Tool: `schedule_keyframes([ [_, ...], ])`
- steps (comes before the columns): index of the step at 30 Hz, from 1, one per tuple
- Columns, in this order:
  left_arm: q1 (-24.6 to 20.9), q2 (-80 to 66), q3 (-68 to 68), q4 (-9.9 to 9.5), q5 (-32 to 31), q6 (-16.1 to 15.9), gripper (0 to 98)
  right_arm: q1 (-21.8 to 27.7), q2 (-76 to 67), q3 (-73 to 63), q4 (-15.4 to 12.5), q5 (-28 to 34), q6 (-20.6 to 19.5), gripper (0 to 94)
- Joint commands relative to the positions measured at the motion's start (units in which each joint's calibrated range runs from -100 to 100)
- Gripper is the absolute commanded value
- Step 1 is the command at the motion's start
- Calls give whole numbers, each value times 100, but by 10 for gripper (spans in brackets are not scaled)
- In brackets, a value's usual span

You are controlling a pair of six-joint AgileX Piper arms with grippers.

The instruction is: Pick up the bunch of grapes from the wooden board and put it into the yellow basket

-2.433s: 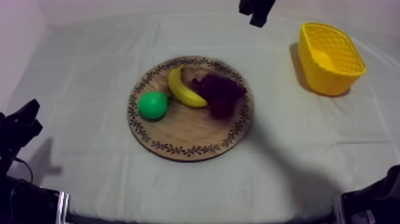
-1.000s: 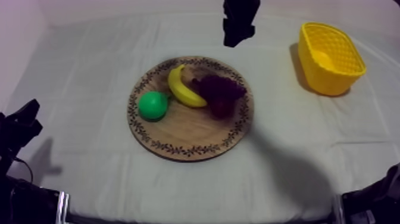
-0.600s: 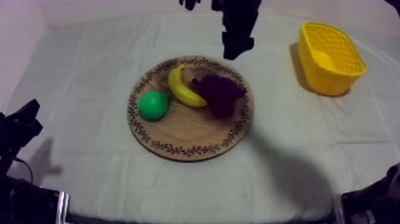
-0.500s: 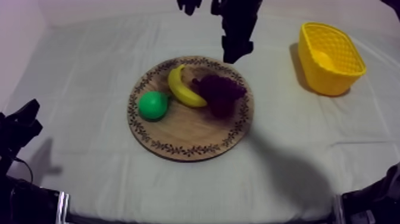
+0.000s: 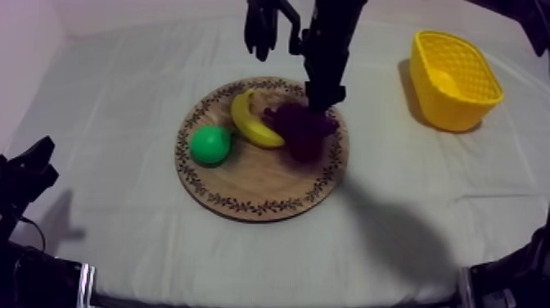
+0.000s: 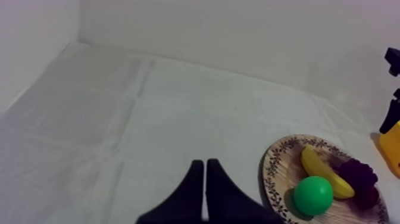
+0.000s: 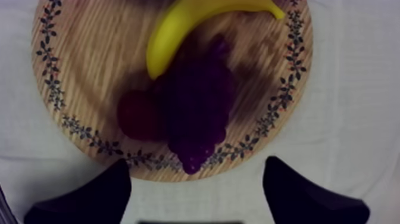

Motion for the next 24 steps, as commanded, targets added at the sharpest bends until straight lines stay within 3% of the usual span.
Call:
schedule_keyframes([
  [1,0,0,-2,-2,-1,1,1,16,53,5,-4,-51,9,621],
  [24,0,0,-2,-2,-1,1,1,-18,899,-289,-97,-536,50,607],
])
